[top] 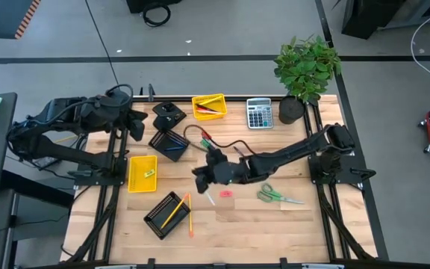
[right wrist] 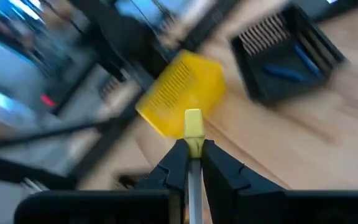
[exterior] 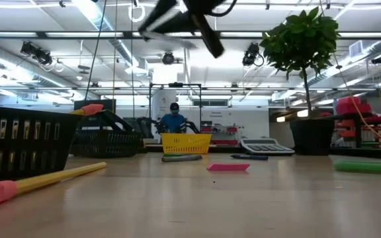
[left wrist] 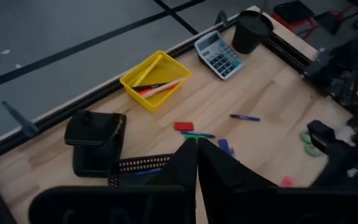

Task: Sort crayons/erasers/pens/pencils in bins
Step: Put the white pencil into the bottom black basket

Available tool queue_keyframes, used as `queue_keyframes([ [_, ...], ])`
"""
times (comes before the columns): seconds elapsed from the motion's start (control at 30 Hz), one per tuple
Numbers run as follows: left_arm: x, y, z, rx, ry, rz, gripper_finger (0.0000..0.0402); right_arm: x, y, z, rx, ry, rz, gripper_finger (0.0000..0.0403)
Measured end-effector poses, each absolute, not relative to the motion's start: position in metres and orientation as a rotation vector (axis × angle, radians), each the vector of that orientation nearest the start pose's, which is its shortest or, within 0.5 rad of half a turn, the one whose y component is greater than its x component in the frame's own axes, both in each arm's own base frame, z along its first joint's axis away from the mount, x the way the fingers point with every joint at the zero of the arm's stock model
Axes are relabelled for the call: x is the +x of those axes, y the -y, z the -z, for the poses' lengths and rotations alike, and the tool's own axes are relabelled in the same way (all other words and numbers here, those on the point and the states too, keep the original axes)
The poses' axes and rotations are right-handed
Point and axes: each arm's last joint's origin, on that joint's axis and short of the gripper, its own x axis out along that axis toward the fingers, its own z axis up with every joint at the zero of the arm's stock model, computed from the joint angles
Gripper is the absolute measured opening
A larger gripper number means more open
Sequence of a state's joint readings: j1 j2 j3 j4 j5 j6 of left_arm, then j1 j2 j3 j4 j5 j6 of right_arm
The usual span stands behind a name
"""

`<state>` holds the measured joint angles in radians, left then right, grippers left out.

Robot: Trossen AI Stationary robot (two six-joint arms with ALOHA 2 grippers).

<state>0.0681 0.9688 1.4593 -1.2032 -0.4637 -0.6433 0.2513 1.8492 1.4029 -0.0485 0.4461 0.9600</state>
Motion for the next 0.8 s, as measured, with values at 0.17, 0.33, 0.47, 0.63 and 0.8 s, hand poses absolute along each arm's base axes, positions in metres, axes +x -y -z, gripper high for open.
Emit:
queue_keyframes([
  [0.17, 0.123, -0.026, -0.424, -0.448, -0.563, -0.759, 0.0049, 0.418, -0.085, -0.274, 0.881, -0.13, 0.449, 0.0044],
  [0.33, 0.119, -0.031, -0.422, -0.442, -0.579, -0.835, 0.0096, 0.418, -0.086, -0.268, 1.0, 0.015, 0.614, 0.0044],
  [0.47, 0.119, -0.035, -0.423, -0.427, -0.579, -0.855, 0.0137, 0.423, -0.099, -0.255, 1.075, 0.061, 0.627, 0.0044],
  [0.63, 0.119, -0.041, -0.425, -0.345, -0.584, -0.87, 0.0187, 0.43, -0.114, -0.25, 1.113, 0.122, 0.639, 0.0044],
  [0.8, 0.119, -0.044, -0.426, -0.265, -0.606, -0.862, 0.0223, 0.464, -0.125, -0.252, 1.107, 0.121, 0.596, 0.0044],
])
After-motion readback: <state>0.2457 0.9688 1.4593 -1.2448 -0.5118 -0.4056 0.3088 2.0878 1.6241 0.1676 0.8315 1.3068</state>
